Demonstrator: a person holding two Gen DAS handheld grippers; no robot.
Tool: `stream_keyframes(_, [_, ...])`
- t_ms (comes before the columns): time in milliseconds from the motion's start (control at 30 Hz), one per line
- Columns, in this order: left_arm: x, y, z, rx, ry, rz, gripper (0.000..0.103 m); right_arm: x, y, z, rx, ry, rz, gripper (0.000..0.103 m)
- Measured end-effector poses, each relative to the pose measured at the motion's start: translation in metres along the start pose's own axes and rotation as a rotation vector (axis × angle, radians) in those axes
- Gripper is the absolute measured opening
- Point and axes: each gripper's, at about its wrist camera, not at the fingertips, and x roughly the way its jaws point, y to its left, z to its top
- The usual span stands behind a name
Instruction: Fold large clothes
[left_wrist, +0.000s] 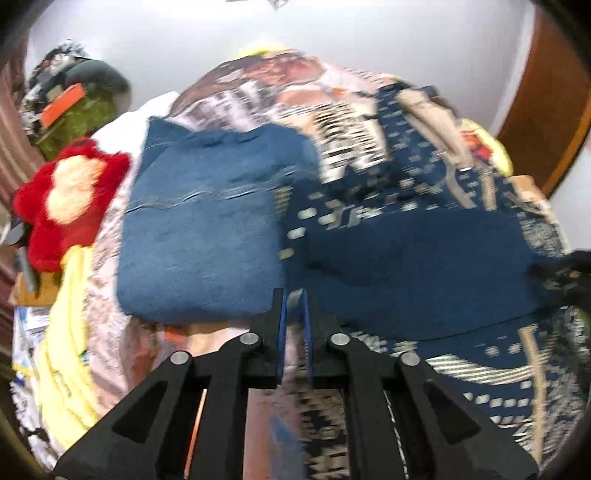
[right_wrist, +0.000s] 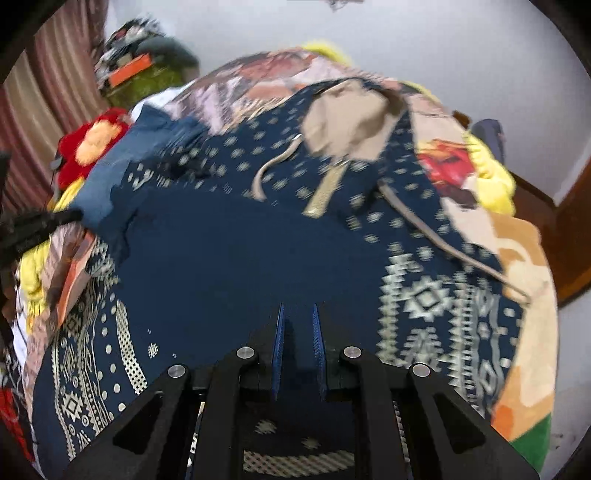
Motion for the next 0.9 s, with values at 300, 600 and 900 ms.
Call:
stream_keyframes(300, [0.033, -0.085, 0.007, 0.098, 0.043, -0.168, 0.038, 0.027, 0.022, -0.011, -0.168, 0.016, -0.139, 0.011])
stream_keyframes(600, [0.065, -0.124, -0.016, 0.216, 0.039, -0.103, 0.045, 0.027, 0.029, -0.023, -0.222, -0.020, -0.235, 0.011])
stream_keyframes(900, [0.067, -0.124, -0.019, 0.215, 0.033, -0.093, 0.046, 0.018, -0.007, -0.031, -0.083, -0.037, -0.396, 0.103])
